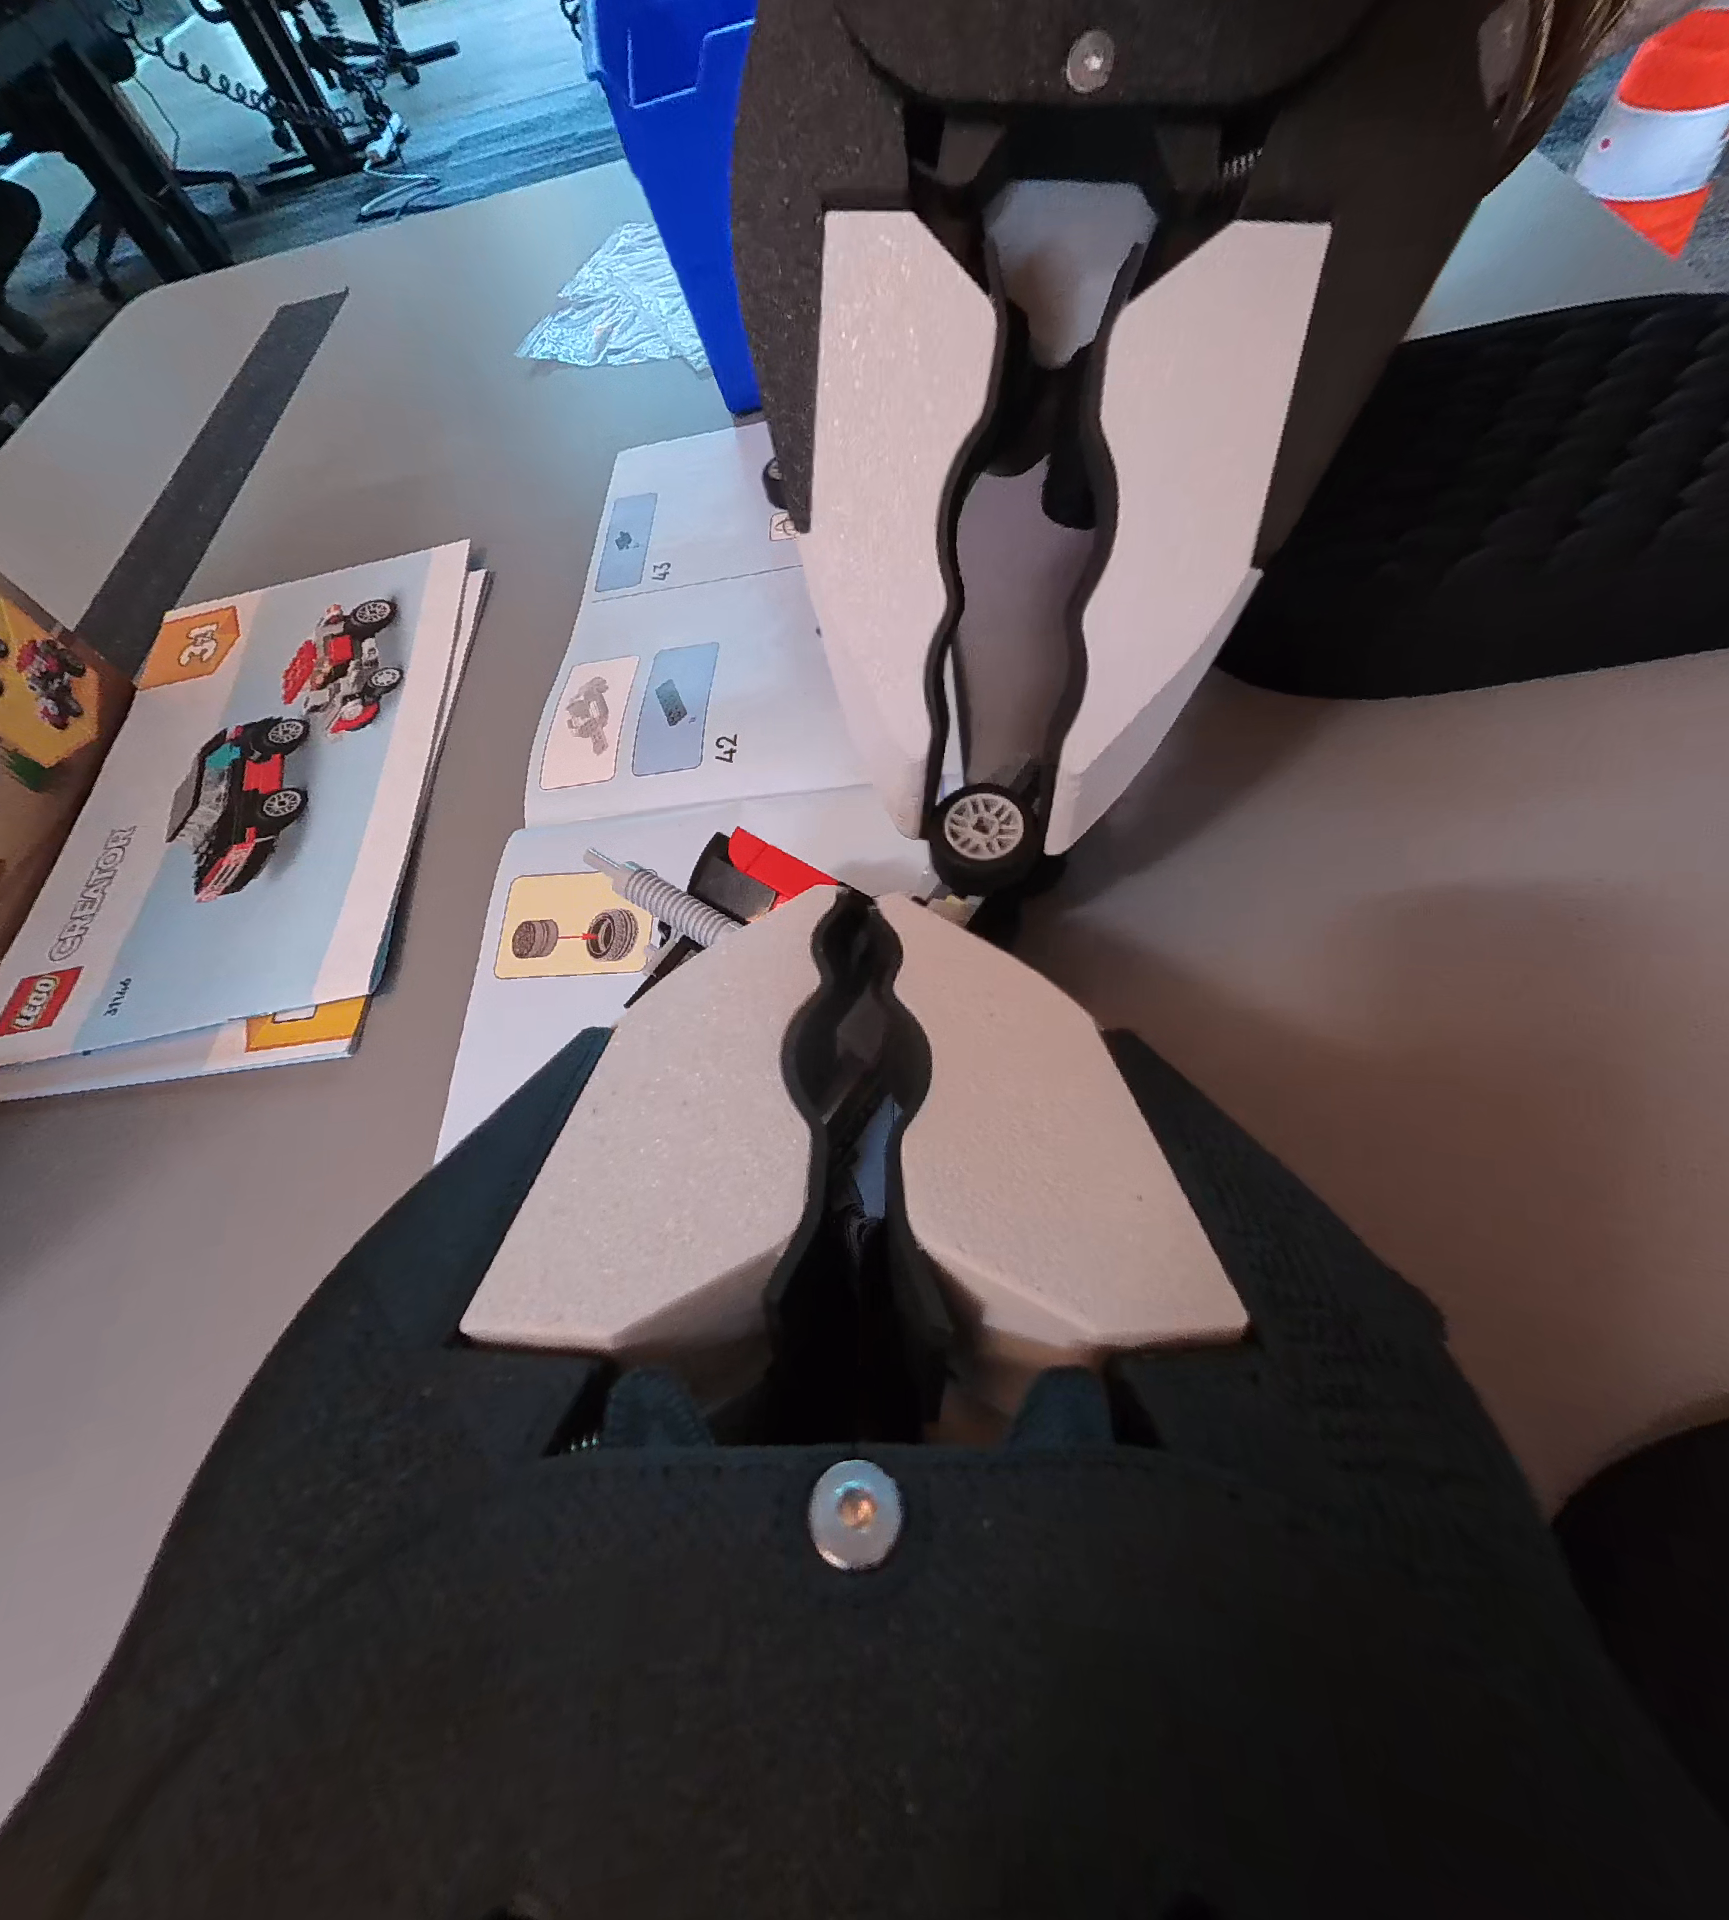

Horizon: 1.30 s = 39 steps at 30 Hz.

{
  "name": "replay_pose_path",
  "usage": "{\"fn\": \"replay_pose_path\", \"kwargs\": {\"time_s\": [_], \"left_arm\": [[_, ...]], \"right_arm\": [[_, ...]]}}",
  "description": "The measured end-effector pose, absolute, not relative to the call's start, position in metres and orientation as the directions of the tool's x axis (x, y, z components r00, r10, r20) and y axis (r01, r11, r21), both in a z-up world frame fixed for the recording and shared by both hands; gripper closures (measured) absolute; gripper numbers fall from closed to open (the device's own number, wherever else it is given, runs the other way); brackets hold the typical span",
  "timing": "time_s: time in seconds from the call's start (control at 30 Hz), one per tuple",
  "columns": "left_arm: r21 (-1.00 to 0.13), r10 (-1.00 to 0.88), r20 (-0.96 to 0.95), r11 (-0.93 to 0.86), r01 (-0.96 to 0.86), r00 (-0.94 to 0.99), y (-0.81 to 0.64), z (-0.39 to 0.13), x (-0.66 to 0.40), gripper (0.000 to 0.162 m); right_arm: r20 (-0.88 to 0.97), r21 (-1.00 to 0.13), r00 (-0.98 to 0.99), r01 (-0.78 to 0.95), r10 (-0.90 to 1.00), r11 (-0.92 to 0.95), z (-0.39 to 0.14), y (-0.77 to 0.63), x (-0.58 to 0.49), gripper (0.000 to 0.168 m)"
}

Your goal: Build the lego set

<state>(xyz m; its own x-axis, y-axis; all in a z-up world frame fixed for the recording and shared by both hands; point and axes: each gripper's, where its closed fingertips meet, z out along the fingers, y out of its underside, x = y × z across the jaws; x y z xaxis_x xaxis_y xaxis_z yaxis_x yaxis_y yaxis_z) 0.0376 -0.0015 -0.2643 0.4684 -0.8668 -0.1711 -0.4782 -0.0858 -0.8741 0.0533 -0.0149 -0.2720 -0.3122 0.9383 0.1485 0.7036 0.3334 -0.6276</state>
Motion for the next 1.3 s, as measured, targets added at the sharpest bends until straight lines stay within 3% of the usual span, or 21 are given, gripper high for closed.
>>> {"fn": "replay_pose_path", "kwargs": {"time_s": [0.43, 0.67, 0.83, 1.07, 1.3], "left_arm": [[-0.879, -0.867, -0.154, -0.099, -0.467, 0.474, -0.002, -0.264, 0.038, 0.16], [-0.881, -0.87, -0.148, -0.1, -0.462, 0.47, -0.003, -0.264, 0.038, 0.16], [-0.932, -0.901, -0.138, -0.024, -0.363, 0.412, -0.014, -0.238, 0.054, 0.162], [-0.874, -0.928, -0.115, -0.075, -0.481, 0.354, -0.018, -0.263, 0.065, 0.162], [-0.871, -0.921, -0.127, -0.074, -0.486, 0.368, -0.015, -0.264, 0.065, 0.162]], "right_arm": [[0.157, -0.57, -0.311, 0.747, 0.937, 0.343, -0.274, -0.015, 0.053, 0.148], [0.132, -0.667, -0.288, 0.682, 0.949, 0.3, -0.274, -0.016, 0.053, 0.148], [0.107, -0.736, -0.274, 0.625, 0.956, 0.261, -0.273, -0.017, 0.053, 0.148], [0.084, -0.788, -0.266, 0.572, 0.96, 0.228, -0.273, -0.018, 0.052, 0.148], [0.067, -0.82, -0.258, 0.537, 0.964, 0.201, -0.273, -0.017, 0.053, 0.148]]}}
